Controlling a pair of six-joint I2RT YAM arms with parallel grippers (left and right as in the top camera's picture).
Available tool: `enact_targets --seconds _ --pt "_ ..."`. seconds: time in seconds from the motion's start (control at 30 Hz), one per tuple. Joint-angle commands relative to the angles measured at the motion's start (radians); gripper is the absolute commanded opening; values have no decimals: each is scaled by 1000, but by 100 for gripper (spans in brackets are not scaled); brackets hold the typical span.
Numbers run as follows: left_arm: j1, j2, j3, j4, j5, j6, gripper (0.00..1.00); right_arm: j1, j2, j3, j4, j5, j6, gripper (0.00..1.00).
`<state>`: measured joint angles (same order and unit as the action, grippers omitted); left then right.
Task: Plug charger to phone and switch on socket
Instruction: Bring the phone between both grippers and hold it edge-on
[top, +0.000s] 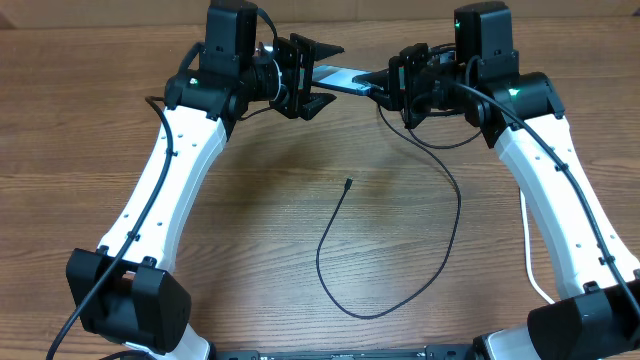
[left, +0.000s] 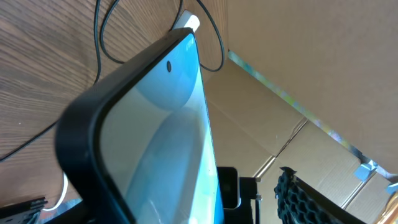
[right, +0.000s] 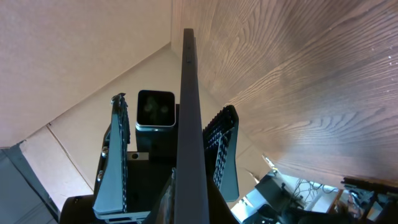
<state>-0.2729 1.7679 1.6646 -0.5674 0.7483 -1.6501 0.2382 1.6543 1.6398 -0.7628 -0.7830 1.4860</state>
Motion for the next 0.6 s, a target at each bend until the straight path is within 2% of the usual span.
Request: enact_targets --seconds 0.0,0.1,0.57 --pt "5 8 2 4 11 -19 61 3 -31 3 14 -42 10 4" --pt "5 8 2 4 11 -31 56 3 -31 3 14 -50 15 4" --pt "5 8 2 5 11 -60 55 30 -31 3 18 -22 69 4"
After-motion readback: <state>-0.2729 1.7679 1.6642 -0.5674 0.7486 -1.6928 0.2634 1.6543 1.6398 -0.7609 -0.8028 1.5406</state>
